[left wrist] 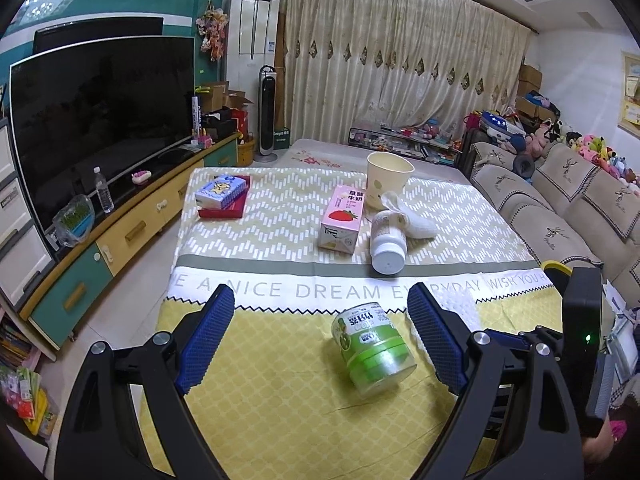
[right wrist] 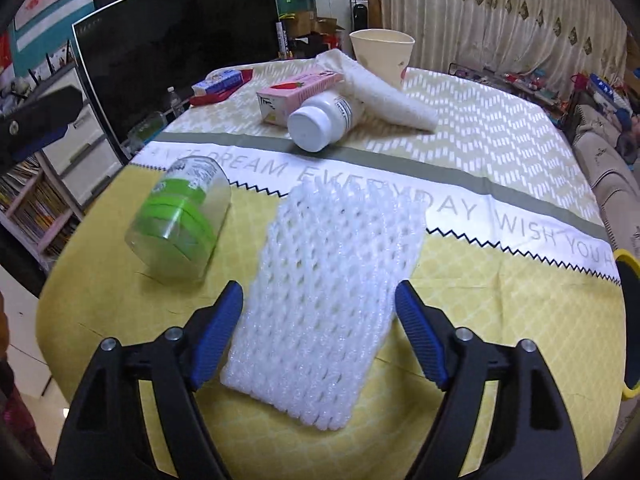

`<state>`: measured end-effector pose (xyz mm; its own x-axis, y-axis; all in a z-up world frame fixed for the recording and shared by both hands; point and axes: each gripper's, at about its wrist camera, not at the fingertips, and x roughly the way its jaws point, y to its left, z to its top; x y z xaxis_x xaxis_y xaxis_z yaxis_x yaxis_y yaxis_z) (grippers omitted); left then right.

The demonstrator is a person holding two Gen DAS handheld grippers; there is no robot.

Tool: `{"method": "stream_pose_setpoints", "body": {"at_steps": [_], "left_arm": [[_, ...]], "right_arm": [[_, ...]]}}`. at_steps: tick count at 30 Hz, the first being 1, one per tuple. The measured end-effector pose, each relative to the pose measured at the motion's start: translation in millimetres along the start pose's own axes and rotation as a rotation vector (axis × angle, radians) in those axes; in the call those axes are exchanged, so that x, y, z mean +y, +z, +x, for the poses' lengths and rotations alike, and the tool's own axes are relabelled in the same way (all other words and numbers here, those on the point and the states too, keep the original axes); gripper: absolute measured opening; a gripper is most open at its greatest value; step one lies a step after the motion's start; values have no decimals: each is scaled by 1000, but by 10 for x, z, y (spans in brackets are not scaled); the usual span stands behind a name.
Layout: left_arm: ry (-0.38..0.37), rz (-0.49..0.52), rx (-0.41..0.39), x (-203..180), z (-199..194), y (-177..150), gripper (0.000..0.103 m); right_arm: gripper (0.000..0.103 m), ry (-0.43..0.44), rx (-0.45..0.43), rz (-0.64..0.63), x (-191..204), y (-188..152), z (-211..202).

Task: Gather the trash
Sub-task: 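Carry the foam net over the yellow bin and open the right gripper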

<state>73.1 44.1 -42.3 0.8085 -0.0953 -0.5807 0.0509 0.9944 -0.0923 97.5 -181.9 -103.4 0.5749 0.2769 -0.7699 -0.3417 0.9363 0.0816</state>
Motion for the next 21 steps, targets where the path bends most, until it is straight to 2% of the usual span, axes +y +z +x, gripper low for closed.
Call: {"method": "stream_pose_setpoints", "body": {"at_steps": [1,2,4,9,14,18,21], "left_arm": [[-2,1,2,-8,6,-5,87],[-3,4,4,-13,12,-10,87],[-2,9,6,-27,25,-12,87],[1,10,5,-47,31,-10,87],[1,21,13,-92,46,-14,87],[-4,34,19,-157,74,-13,87],[-9,37,29,-202,117,-12,87]], "right_arm": [[55,-8,-9,3,-3,-7,-2],[36,-15,-16,1,-8,7,-9],[25,10,-16,22,-68,21,-18],[22,32,-50,60,-213,65,-119],[22,15,-126,117,-520,148,-433],[22,-82,-196,190,-1029,157,-748],[22,-217,-223,299,-1646,50,-947]]}}
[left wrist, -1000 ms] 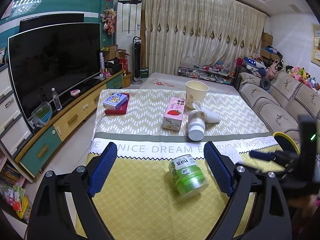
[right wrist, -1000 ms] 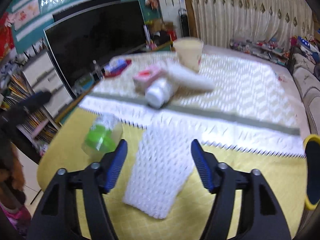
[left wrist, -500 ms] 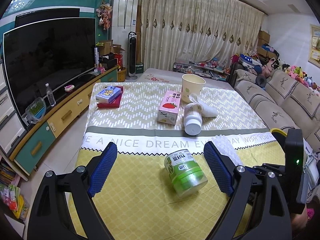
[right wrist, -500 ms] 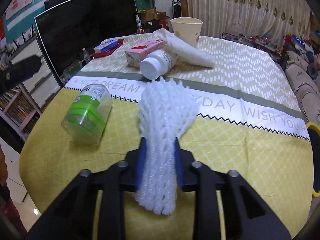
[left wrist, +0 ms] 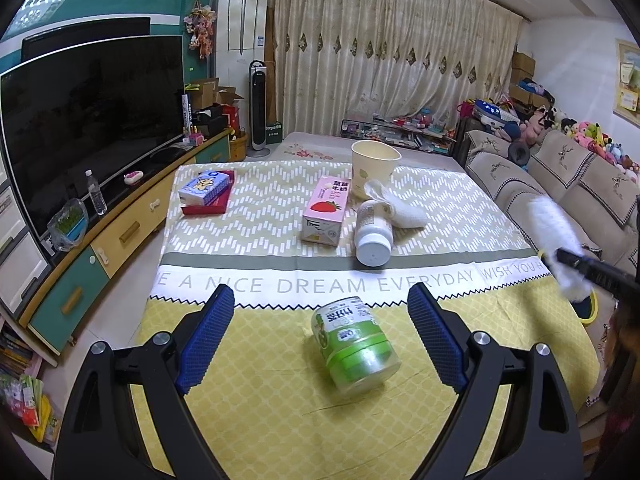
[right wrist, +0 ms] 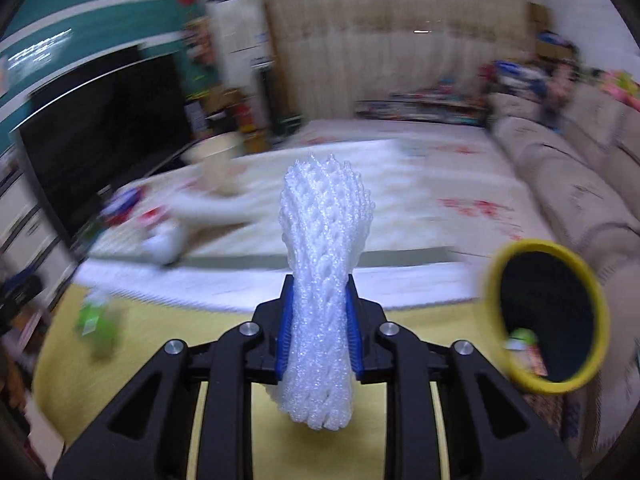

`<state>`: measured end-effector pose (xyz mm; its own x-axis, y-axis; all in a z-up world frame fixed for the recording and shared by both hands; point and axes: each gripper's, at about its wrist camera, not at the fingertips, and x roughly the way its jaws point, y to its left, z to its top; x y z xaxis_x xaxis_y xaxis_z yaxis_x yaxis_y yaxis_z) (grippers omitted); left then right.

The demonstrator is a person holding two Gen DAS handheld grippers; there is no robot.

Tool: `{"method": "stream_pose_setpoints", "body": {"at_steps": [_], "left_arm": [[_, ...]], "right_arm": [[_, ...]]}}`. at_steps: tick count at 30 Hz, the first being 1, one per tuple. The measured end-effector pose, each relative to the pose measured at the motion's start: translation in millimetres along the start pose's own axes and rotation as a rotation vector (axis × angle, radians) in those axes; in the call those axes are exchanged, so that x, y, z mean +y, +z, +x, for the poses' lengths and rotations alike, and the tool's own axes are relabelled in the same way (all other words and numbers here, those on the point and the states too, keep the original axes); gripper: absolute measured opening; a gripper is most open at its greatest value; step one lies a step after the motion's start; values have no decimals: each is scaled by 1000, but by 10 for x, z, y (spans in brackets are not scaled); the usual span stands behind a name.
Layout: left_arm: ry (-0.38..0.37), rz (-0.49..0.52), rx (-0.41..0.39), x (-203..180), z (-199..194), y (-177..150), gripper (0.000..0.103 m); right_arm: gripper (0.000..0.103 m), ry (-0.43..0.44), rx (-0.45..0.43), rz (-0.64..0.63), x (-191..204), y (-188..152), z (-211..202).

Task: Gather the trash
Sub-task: 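Carry the foam net over the yellow bin and open the right gripper, then grasp the green jar with the left gripper and lift it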

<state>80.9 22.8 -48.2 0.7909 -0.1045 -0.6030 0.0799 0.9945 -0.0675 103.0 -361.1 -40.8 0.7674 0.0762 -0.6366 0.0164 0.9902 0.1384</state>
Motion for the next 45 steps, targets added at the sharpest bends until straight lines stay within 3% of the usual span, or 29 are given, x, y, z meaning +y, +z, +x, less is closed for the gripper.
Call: {"method": "stream_pose_setpoints", "body": {"at_steps": [7,12,16,21,26,38,45], "left_arm": [[-3,15,17,-154,80,2,87],[-10,23,43,-269,164,-19,87],[-12,28,61,-332,243,-31,87],[-17,23,92,-386,356,-96,87],[-13,19,127,-417,460,-178,87],[36,-19,186,-349,752,-266,87],[35,-82,246,-298,962,-364,68]], "right_arm": [[23,-273,49,153,-1177,-79,249],[26,-351,115,202,-1620,-171,570],[53,-381,129,219,-1750,-211,681],[54,-395,87,235,-1765,-213,535],[61,-421,55,199,-1700,-184,431],[62,-397,52,214,-1713,-177,386],[64,-380,44,212,-1691,-158,356]]}}
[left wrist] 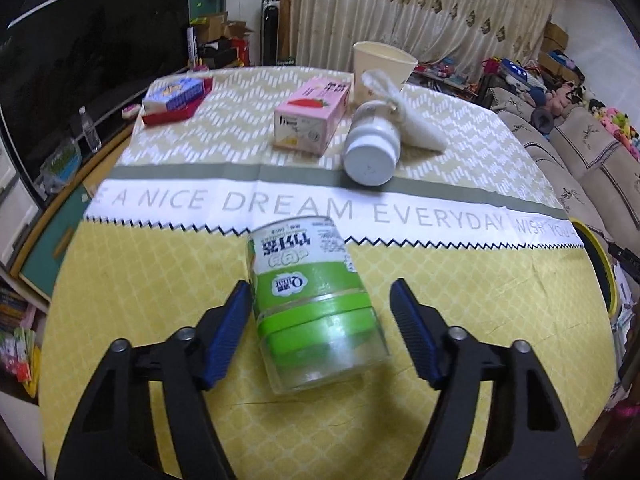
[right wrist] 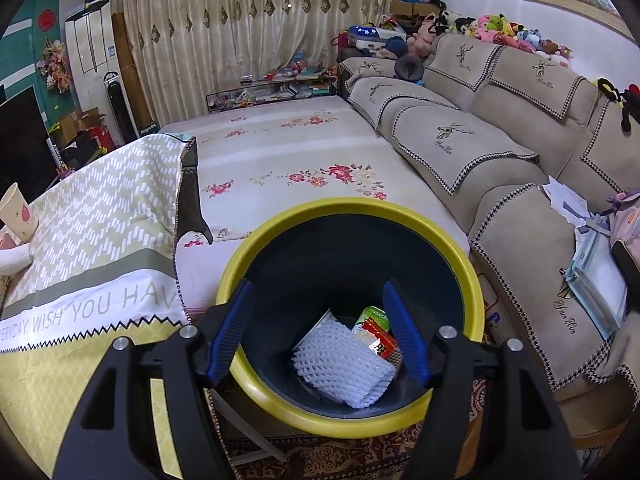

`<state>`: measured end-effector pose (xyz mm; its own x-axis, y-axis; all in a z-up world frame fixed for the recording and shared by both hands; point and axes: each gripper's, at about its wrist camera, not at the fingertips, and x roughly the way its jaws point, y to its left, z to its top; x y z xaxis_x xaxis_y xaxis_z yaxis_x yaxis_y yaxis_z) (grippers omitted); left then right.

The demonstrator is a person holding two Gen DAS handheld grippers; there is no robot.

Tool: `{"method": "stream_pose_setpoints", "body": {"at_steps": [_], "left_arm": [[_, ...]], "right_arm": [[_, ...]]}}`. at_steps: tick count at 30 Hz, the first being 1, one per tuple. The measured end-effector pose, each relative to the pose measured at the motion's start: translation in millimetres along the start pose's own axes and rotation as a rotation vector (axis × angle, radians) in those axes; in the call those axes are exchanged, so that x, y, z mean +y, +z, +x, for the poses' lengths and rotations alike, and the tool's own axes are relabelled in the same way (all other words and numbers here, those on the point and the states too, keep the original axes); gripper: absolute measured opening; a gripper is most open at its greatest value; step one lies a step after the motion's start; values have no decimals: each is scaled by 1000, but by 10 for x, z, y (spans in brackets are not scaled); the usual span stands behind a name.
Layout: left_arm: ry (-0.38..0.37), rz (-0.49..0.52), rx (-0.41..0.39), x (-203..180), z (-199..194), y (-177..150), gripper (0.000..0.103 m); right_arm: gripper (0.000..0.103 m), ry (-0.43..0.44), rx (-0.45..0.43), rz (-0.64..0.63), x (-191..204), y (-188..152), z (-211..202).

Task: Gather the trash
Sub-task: 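Grasp the green jar with the left gripper and lift it, then drop the green jar into the yellow bin with the left gripper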

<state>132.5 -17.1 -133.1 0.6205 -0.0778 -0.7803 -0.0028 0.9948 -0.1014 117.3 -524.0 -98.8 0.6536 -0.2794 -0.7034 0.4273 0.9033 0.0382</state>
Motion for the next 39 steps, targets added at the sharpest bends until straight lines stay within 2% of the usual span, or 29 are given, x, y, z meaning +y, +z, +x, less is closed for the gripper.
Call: {"method": "stream_pose_setpoints", "body": {"at_steps": [11,17,24,31,39], "left_arm": [[9,18,-27,-37,7,-17,51],[-11,88,-82,-223,-151,39,51],[-89,156,-136,-527,-338,210,51],[-215,284,-180,-1186,-487,466,51],[-432,486,-171,-2476,-414,656,51]], "right_arm": [[64,17,2,7,-9,-18,1],[64,20,-3,10,-20,-16,-21],[64,30,-10,17,-46,-4,-79],[64,25,-57,35,-181,52,-268],[64,11,-88,72,-528,76,-417]]}}
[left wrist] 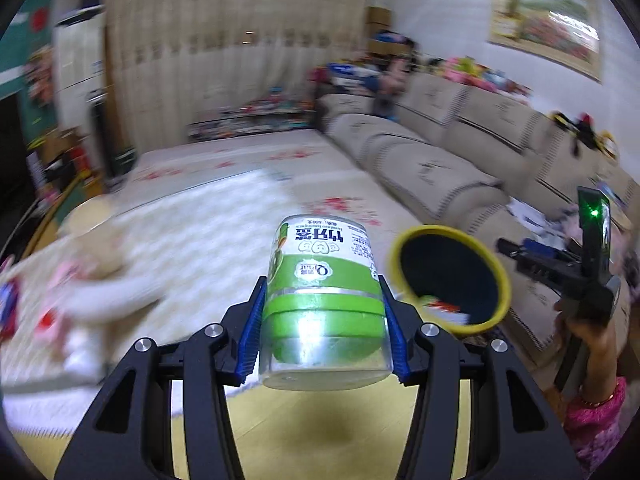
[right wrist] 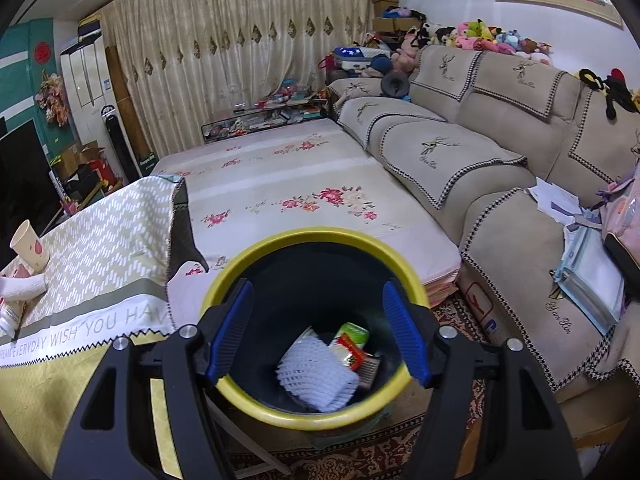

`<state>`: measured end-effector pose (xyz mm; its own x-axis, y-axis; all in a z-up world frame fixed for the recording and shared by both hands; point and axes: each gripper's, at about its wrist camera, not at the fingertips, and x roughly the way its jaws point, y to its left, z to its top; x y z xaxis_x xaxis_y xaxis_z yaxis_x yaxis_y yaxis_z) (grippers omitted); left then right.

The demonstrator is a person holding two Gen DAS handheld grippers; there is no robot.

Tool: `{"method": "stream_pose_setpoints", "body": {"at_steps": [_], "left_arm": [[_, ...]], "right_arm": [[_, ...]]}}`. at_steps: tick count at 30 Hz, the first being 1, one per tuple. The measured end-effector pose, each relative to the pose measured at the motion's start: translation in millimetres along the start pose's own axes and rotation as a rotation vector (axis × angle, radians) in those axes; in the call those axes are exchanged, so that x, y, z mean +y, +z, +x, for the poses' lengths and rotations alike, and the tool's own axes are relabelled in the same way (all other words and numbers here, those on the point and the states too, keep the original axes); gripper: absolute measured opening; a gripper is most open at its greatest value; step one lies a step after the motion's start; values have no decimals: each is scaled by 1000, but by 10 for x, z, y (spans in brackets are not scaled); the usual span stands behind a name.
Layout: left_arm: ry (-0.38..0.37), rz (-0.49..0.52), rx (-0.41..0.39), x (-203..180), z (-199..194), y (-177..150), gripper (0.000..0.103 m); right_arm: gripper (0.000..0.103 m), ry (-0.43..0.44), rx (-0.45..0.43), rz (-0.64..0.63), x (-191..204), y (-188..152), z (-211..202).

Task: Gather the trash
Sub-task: 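Drop the green jar into the yellow bin with the left gripper, then grasp the white paper cup by its rim with the right gripper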

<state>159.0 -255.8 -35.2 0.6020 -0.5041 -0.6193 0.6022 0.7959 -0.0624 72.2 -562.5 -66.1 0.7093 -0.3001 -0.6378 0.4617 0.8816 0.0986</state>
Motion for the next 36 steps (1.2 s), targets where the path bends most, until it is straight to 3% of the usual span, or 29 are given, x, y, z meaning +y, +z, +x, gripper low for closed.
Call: {"method": "stream_pose_setpoints", "body": {"at_steps": [5,9,17,18,19,20,23,28,32,36], "left_arm": [[-132,100,31,-707,561,296,51],[-193,117,70,-1070,997,441,51],[-200,125,171,-1491,1820,533,52],[-189,119,176,-1519,1907,548,57],[-177,110,180,-1515,1958,566,71],[-175,99,177,-1490,1976,579,76],[-184,76,138,-1395,1835,643,78],[-139,46,-5,-1003,1079,612,84],[-56,-16,-93,-416,414,353,88],[84,-83,-115,290,-61,26,88]], "right_arm": [[64,-10,-5,35,-226,-12,-29],[64,-20,-2,68,-399,-42,-31],[65,-84,-6,130,-724,-87,-56],[65,-89,-5,137,-751,-91,-58],[65,-93,-4,143,-777,-99,-61],[66,-95,-3,145,-789,-102,-63],[66,-93,-1,143,-798,-100,-58],[66,-40,16,111,-608,-101,5],[66,51,29,47,-198,-88,59],[66,170,52,-21,332,-56,102]]}}
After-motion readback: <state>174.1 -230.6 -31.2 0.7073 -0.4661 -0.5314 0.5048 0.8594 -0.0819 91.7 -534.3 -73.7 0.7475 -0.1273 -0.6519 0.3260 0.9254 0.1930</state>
